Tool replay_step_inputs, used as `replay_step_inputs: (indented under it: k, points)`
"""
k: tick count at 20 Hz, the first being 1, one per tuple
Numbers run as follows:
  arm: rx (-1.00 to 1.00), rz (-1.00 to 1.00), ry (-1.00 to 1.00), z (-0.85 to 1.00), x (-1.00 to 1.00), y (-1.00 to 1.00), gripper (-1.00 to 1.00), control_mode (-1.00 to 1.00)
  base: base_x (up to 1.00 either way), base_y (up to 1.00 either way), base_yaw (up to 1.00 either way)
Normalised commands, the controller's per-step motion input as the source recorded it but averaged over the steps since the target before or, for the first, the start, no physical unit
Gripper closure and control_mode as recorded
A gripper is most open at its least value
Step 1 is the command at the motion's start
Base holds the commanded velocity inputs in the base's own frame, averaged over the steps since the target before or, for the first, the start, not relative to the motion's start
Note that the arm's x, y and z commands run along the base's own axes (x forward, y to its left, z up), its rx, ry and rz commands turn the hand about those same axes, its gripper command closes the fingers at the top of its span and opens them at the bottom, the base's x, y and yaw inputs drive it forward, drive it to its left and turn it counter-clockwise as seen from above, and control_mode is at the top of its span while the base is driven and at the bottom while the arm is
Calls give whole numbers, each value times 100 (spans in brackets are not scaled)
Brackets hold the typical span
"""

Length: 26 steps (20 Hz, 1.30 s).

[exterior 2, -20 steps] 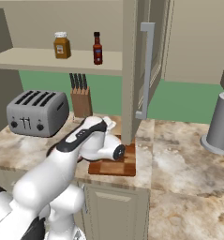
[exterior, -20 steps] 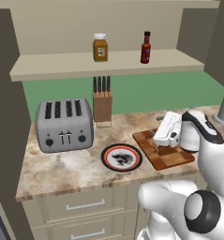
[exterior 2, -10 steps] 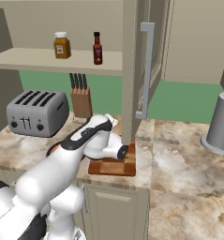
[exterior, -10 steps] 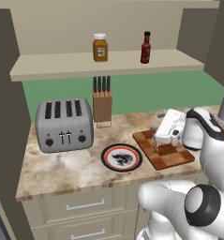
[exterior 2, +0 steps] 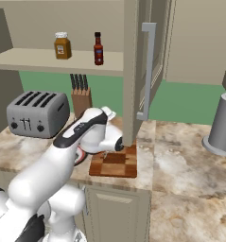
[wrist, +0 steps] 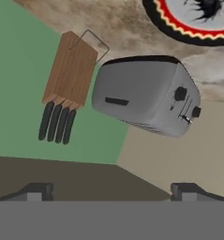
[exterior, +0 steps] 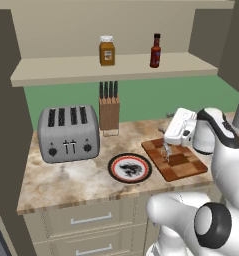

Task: Pick the fish from the plate and place it on the cutting board. Then pick the condiment bottle from the cabinet and place it next to the cutting board.

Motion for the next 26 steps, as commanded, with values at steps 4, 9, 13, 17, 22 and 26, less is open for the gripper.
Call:
replay_step_inputs:
  k: [4, 9, 13, 17, 22, 26]
  points:
    - [1, -3, 0, 42, 0, 10, -100, -100, 0, 0, 0]
    - [4, -4, 0, 43, -1, 10, -100, -100, 0, 0, 0]
    - [4, -3, 0, 41, -1, 7, -100, -100, 0, 0, 0]
    - [5, -3, 1, 42, -1, 4, -100, -100, 0, 0, 0]
    - [7, -3, 3, 43, 0, 0, -100, -100, 0, 0, 0]
    - [7, -3, 4, 44, 0, 0, -100, -100, 0, 0, 0]
